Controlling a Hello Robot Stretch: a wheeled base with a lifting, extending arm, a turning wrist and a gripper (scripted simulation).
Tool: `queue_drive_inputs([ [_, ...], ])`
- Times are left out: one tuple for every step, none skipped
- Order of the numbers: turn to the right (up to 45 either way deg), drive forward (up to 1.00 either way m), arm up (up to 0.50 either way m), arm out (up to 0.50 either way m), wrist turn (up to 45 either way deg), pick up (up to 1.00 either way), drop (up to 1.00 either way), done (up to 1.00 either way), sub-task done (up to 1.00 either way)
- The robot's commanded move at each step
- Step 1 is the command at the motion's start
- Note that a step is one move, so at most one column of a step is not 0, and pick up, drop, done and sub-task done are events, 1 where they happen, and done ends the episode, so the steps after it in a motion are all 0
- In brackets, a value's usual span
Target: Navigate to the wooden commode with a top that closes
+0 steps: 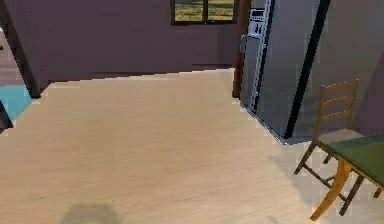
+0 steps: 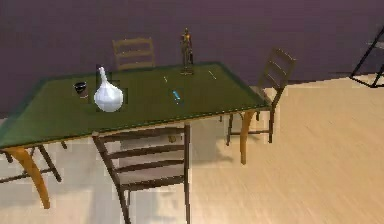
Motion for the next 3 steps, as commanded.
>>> queue_drive_inputs([
  [0.0, 1.00, 0.00, 0.00, 0.0, 0.00, 0.00, 0.00, 0.00],
  [0.0, 1.00, 0.00, 0.00, 0.0, 0.00, 0.00, 0.00, 0.00],
  [3.0, 0.00, 0.00, 0.00, 0.0, 0.00, 0.00, 0.00, 0.00],
])
